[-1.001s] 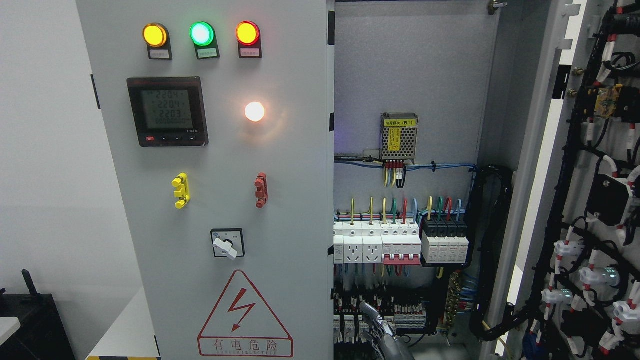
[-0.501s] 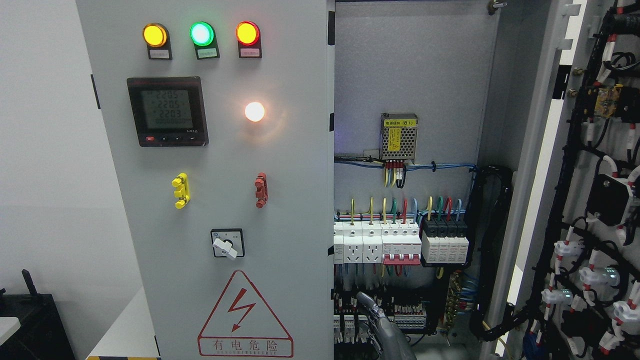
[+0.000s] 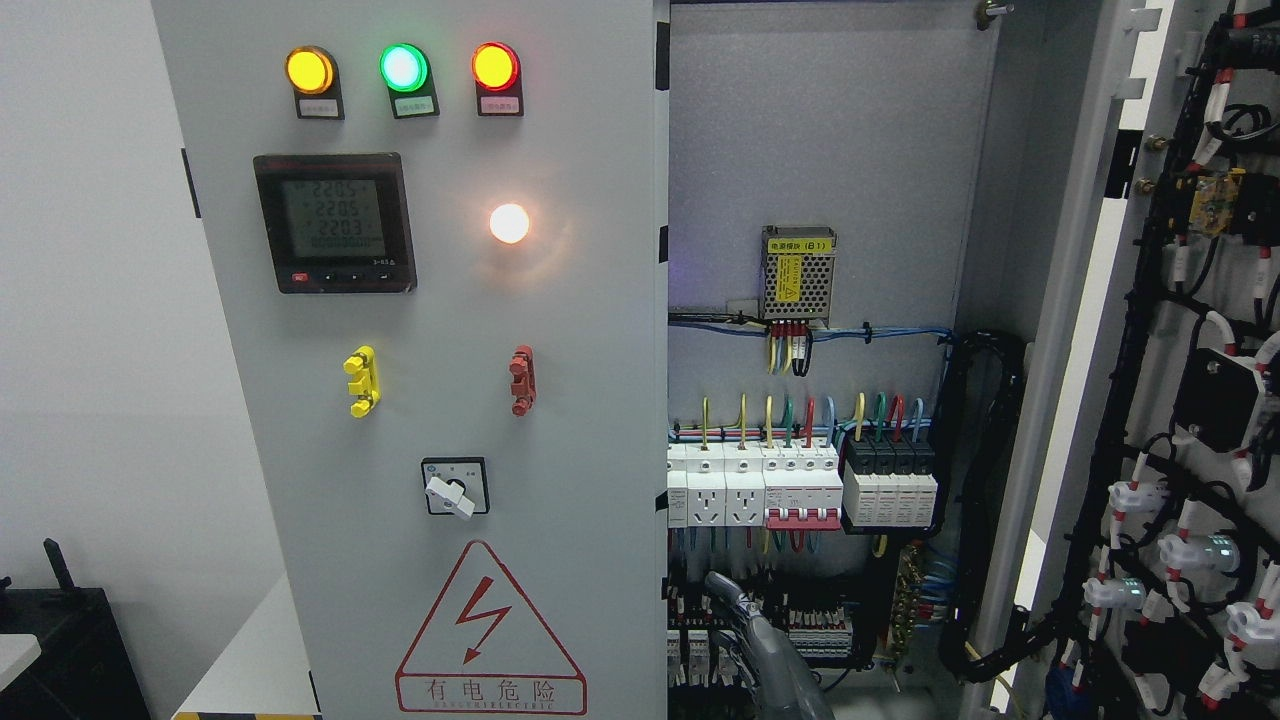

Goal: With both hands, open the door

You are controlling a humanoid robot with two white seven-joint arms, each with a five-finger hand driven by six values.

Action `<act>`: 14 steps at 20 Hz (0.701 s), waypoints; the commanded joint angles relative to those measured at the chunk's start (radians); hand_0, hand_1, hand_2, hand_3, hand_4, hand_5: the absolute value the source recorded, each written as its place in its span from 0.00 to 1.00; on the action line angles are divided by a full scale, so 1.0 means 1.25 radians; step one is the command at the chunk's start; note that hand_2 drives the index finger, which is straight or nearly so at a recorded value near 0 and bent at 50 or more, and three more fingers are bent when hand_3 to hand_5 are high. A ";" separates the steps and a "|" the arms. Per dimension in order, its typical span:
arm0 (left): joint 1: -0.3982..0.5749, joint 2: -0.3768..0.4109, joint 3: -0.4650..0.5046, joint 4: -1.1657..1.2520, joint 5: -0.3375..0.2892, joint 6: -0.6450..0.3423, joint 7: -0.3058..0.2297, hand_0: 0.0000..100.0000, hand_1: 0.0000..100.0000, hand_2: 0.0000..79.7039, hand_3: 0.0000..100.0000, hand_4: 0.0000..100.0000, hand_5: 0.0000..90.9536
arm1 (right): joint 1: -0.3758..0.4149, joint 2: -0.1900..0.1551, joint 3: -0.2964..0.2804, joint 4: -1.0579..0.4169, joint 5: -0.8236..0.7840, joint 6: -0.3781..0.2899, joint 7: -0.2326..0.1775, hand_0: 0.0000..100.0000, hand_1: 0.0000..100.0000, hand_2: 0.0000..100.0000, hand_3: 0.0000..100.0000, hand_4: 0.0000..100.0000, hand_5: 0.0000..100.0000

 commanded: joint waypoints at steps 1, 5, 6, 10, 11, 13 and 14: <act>0.004 -0.001 0.000 0.001 0.000 0.001 0.000 0.00 0.00 0.00 0.00 0.04 0.00 | -0.026 -0.003 0.003 0.032 -0.018 0.012 0.001 0.00 0.00 0.00 0.00 0.00 0.00; 0.004 0.000 0.000 0.001 0.000 0.001 0.000 0.00 0.00 0.00 0.00 0.04 0.00 | -0.035 -0.004 0.003 0.032 -0.019 0.013 0.001 0.00 0.00 0.00 0.00 0.00 0.00; 0.004 0.000 0.000 0.001 0.000 0.001 0.000 0.00 0.00 0.00 0.00 0.04 0.00 | -0.036 -0.004 0.003 0.032 -0.020 0.013 0.001 0.00 0.00 0.00 0.00 0.00 0.00; 0.004 0.000 0.000 0.000 0.000 0.001 0.000 0.00 0.00 0.00 0.00 0.04 0.00 | -0.051 -0.003 0.004 0.032 -0.035 0.041 0.001 0.00 0.00 0.00 0.00 0.00 0.00; 0.004 0.000 0.000 0.001 0.000 0.001 0.000 0.00 0.00 0.00 0.00 0.04 0.00 | -0.053 -0.003 0.007 0.032 -0.035 0.041 0.001 0.00 0.00 0.00 0.00 0.00 0.00; 0.004 0.000 0.000 0.000 0.000 0.001 0.000 0.00 0.00 0.00 0.00 0.04 0.00 | -0.060 -0.003 0.010 0.031 -0.035 0.041 0.001 0.00 0.00 0.00 0.00 0.00 0.00; 0.004 0.000 0.000 0.001 0.000 0.001 0.000 0.00 0.00 0.00 0.00 0.04 0.00 | -0.064 -0.003 0.013 0.031 -0.035 0.041 0.001 0.00 0.00 0.00 0.00 0.00 0.00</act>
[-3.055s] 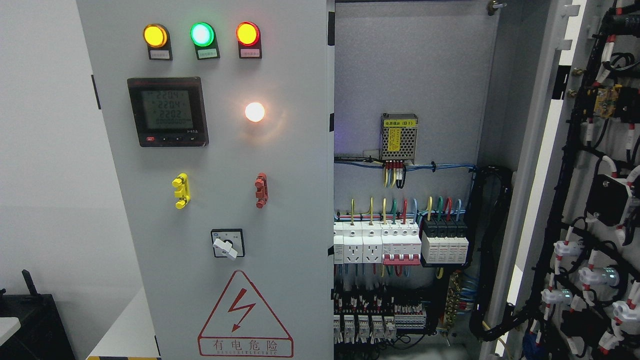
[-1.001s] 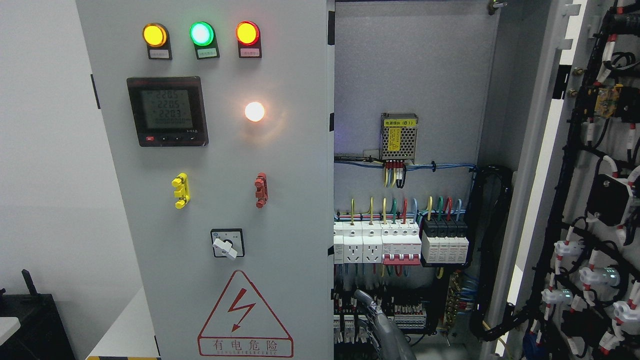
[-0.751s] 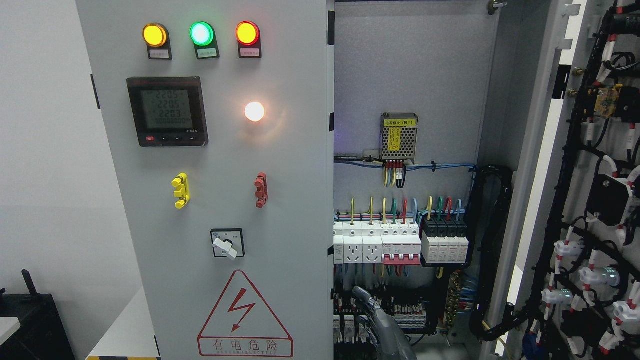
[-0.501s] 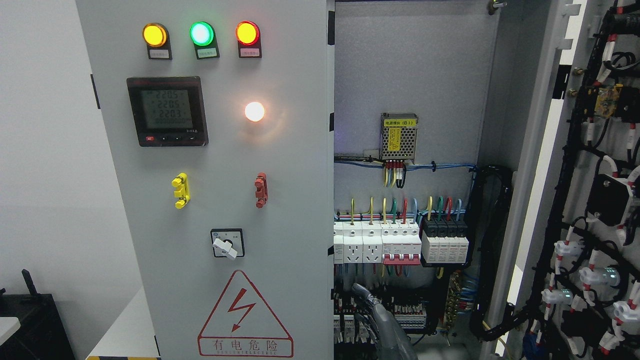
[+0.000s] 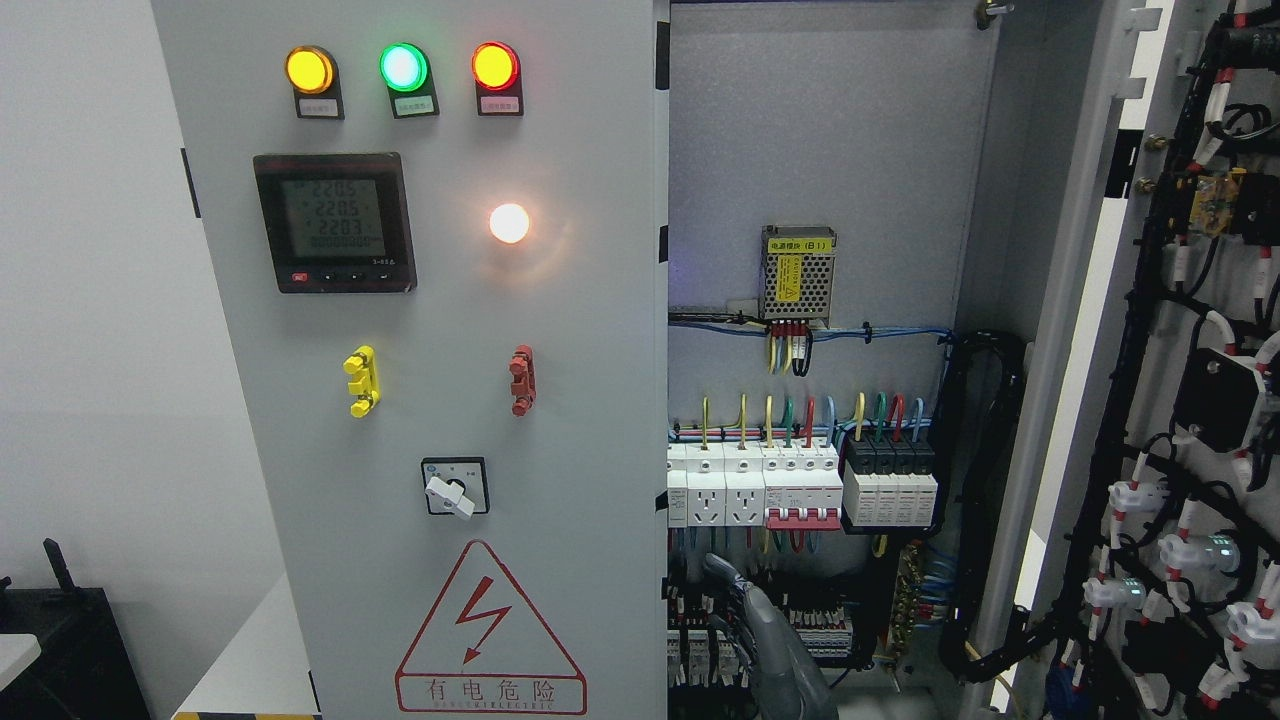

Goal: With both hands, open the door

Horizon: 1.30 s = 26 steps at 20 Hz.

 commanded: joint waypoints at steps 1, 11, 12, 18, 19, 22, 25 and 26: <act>0.004 0.000 0.000 0.001 0.000 0.001 0.000 0.00 0.00 0.00 0.00 0.04 0.00 | -0.023 -0.001 0.009 0.008 -0.007 0.003 0.000 0.00 0.00 0.00 0.00 0.00 0.00; 0.004 0.000 0.000 -0.001 0.000 0.001 0.000 0.00 0.00 0.00 0.00 0.04 0.00 | -0.030 -0.001 0.021 0.005 -0.031 0.023 0.001 0.00 0.00 0.00 0.00 0.00 0.00; 0.004 0.000 0.000 -0.001 0.000 0.001 0.000 0.00 0.00 0.00 0.00 0.04 0.00 | -0.030 -0.001 0.022 0.004 -0.031 0.024 0.001 0.00 0.00 0.00 0.00 0.00 0.00; 0.004 0.000 0.000 0.001 0.000 0.001 0.000 0.00 0.00 0.00 0.00 0.04 0.00 | -0.041 -0.001 0.031 0.003 -0.031 0.024 0.002 0.00 0.00 0.00 0.00 0.00 0.00; 0.004 0.000 0.000 -0.001 0.000 0.001 0.000 0.00 0.00 0.00 0.00 0.04 0.00 | -0.043 -0.001 0.031 0.003 -0.031 0.024 0.002 0.00 0.00 0.00 0.00 0.00 0.00; 0.004 -0.001 0.000 0.001 0.000 0.001 0.000 0.00 0.00 0.00 0.00 0.04 0.00 | -0.044 -0.003 0.032 0.003 -0.043 0.027 0.036 0.00 0.00 0.00 0.00 0.00 0.00; 0.004 -0.001 0.000 -0.001 0.000 0.001 0.000 0.00 0.00 0.00 0.00 0.04 0.00 | -0.045 -0.012 0.032 0.003 -0.047 0.027 0.038 0.00 0.00 0.00 0.00 0.00 0.00; 0.004 -0.001 0.000 -0.001 0.000 0.001 0.000 0.00 0.00 0.00 0.00 0.04 0.00 | -0.045 -0.013 0.032 0.003 -0.047 0.027 0.039 0.00 0.00 0.00 0.00 0.00 0.00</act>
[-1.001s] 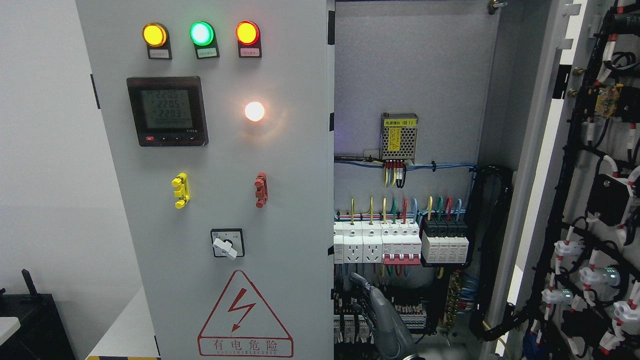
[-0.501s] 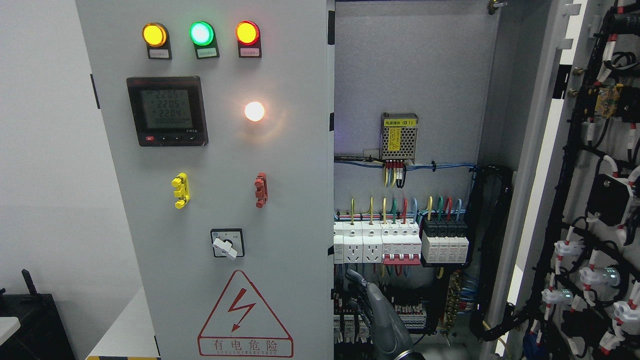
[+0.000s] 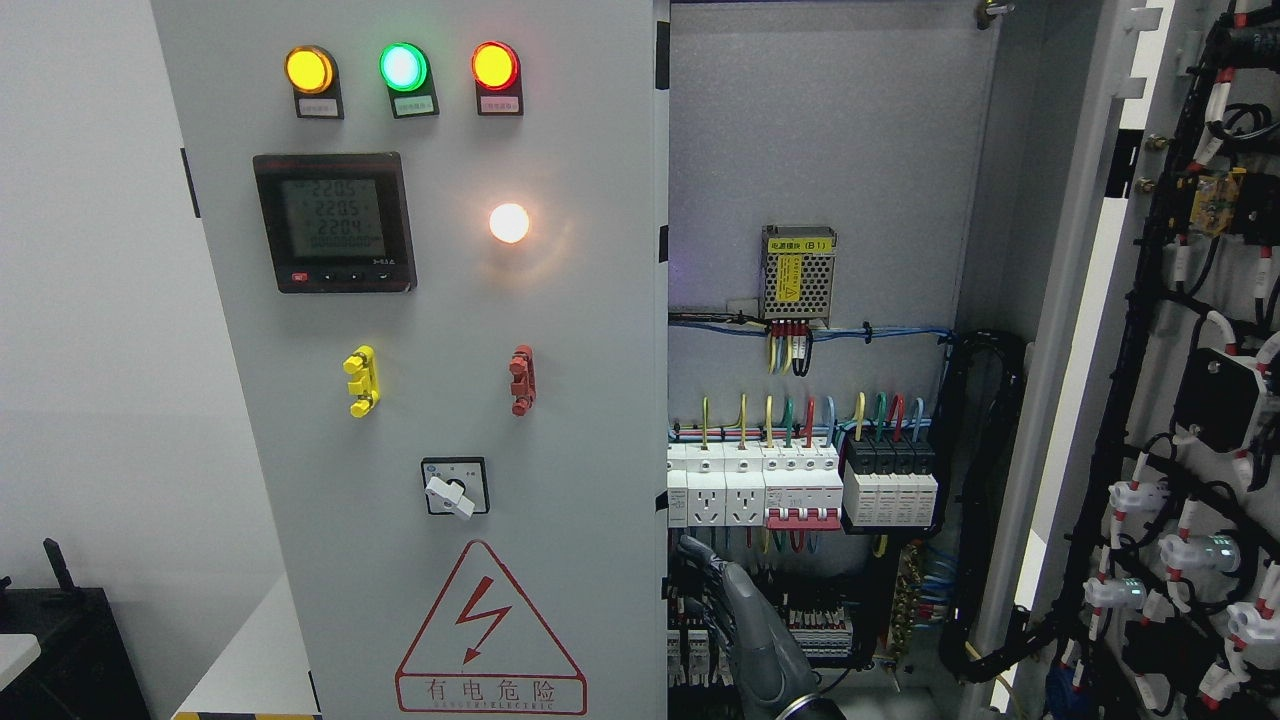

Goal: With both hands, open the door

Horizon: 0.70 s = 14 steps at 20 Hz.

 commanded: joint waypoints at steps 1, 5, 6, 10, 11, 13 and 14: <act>0.004 0.000 0.000 -0.001 0.000 0.001 0.001 0.00 0.00 0.00 0.00 0.04 0.00 | -0.006 -0.011 0.007 0.000 -0.008 0.000 0.007 0.00 0.00 0.00 0.00 0.00 0.00; 0.004 -0.001 0.000 -0.001 0.000 0.001 0.001 0.00 0.00 0.00 0.00 0.04 0.00 | -0.016 -0.012 0.007 0.001 -0.008 0.002 0.009 0.00 0.00 0.00 0.00 0.00 0.00; 0.004 0.000 0.000 0.000 0.000 0.001 0.001 0.00 0.00 0.00 0.00 0.04 0.00 | -0.018 -0.012 0.008 0.002 -0.010 0.002 0.009 0.00 0.00 0.00 0.00 0.00 0.00; 0.004 0.000 0.000 0.000 0.000 0.001 0.001 0.00 0.00 0.00 0.00 0.04 0.00 | -0.019 -0.020 0.009 0.002 -0.056 0.027 0.009 0.00 0.00 0.00 0.00 0.00 0.00; 0.004 0.000 0.000 0.000 0.000 0.001 0.001 0.00 0.00 0.00 0.00 0.04 0.00 | -0.019 -0.023 0.010 0.002 -0.056 0.026 0.010 0.00 0.00 0.00 0.00 0.00 0.00; 0.004 0.000 0.000 0.000 0.000 0.001 0.001 0.00 0.00 0.00 0.00 0.04 0.00 | -0.026 -0.023 0.009 0.003 -0.057 0.027 0.010 0.00 0.00 0.00 0.00 0.00 0.00; 0.004 0.000 0.000 0.000 0.000 0.001 0.001 0.00 0.00 0.00 0.00 0.04 0.00 | -0.031 -0.024 0.009 0.004 -0.061 0.029 0.016 0.00 0.00 0.00 0.00 0.00 0.00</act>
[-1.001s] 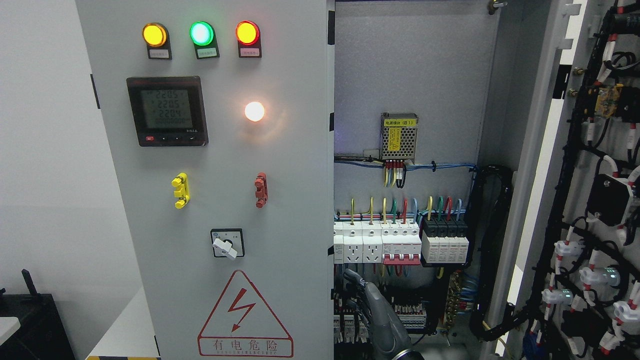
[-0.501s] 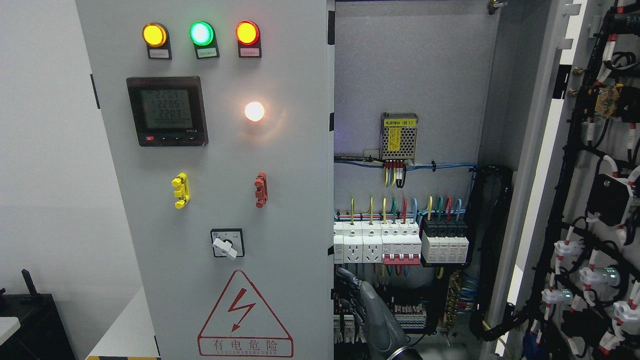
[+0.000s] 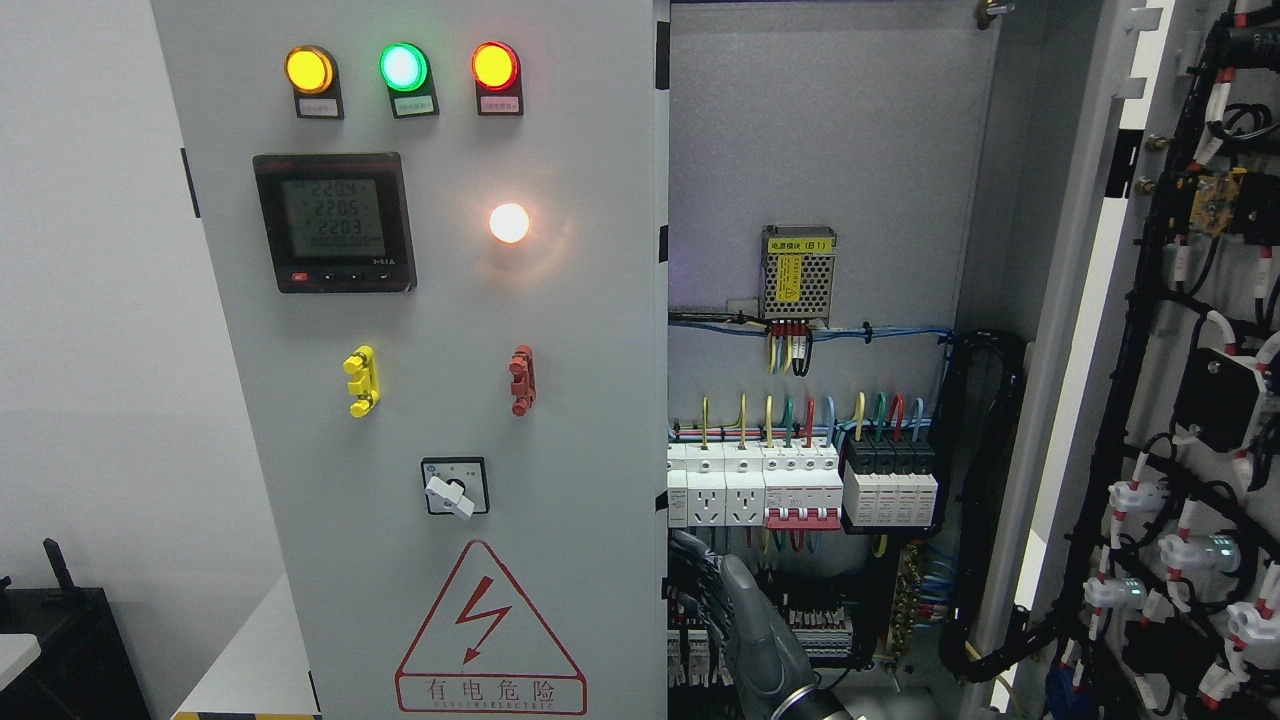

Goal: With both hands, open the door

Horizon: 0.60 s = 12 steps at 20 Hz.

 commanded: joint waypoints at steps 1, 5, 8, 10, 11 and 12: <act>0.004 0.000 0.000 -0.001 0.000 0.001 0.001 0.00 0.00 0.00 0.00 0.04 0.00 | -0.016 -0.010 0.003 0.006 -0.019 0.004 0.009 0.00 0.00 0.00 0.00 0.00 0.00; 0.004 0.000 0.000 -0.001 0.000 0.001 0.001 0.00 0.00 0.00 0.00 0.04 0.00 | -0.020 -0.010 0.004 0.013 -0.019 0.004 0.009 0.00 0.00 0.00 0.00 0.00 0.00; 0.004 -0.001 0.000 0.000 0.000 0.001 0.001 0.00 0.00 0.00 0.00 0.04 0.00 | -0.022 -0.010 0.004 0.022 -0.019 0.004 0.010 0.00 0.00 0.00 0.00 0.00 0.00; 0.004 0.000 0.000 0.000 0.000 0.001 0.001 0.00 0.00 0.00 0.00 0.04 0.00 | -0.022 -0.010 0.004 0.031 -0.019 0.005 0.010 0.00 0.00 0.00 0.00 0.00 0.00; 0.004 0.000 0.000 0.000 0.000 0.001 0.001 0.00 0.00 0.00 0.00 0.04 0.00 | -0.022 -0.010 0.004 0.034 -0.019 0.005 0.010 0.00 0.00 0.00 0.00 0.00 0.00; 0.004 0.000 0.000 -0.001 0.000 0.001 0.001 0.00 0.00 0.00 0.00 0.04 0.00 | -0.022 -0.010 0.004 0.036 -0.019 0.005 0.010 0.00 0.00 0.00 0.00 0.00 0.00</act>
